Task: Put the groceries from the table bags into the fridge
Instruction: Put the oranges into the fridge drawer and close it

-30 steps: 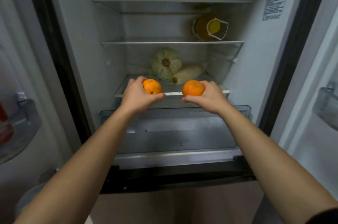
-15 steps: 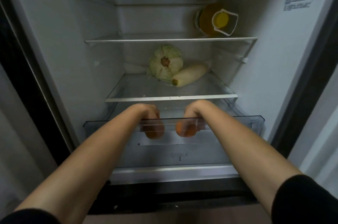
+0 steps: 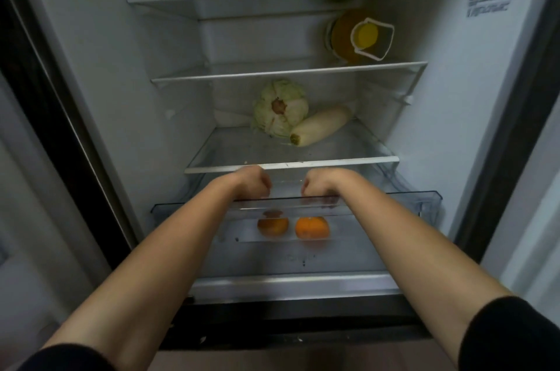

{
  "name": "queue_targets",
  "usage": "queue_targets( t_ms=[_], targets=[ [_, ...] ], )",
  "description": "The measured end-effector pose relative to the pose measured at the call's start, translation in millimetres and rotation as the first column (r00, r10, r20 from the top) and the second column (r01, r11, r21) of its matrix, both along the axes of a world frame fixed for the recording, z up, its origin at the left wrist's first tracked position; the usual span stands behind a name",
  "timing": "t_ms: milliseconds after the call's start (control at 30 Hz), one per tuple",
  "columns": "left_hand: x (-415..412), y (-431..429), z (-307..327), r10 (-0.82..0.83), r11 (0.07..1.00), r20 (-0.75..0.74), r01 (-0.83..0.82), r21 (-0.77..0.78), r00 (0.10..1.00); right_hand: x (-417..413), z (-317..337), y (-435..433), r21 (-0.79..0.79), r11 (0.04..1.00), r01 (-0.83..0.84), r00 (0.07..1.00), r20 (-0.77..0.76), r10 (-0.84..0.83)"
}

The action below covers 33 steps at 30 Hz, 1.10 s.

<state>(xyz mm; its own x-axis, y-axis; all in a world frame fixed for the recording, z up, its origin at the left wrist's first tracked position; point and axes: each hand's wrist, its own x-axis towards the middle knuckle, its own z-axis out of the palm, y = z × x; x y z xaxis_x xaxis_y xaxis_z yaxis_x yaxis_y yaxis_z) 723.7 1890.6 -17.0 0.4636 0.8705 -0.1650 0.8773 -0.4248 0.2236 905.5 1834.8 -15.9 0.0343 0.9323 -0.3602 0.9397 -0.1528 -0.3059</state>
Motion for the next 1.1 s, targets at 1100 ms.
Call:
queue_targets(
  t_ms=[1100],
  targets=[
    [-340, -484, -105, 0.308, 0.466, 0.306, -0.424, 0.777, 0.901, -317, -102, -306, 0.927, 0.373, 0.043, 0.942, -0.162, 0.294]
  ],
)
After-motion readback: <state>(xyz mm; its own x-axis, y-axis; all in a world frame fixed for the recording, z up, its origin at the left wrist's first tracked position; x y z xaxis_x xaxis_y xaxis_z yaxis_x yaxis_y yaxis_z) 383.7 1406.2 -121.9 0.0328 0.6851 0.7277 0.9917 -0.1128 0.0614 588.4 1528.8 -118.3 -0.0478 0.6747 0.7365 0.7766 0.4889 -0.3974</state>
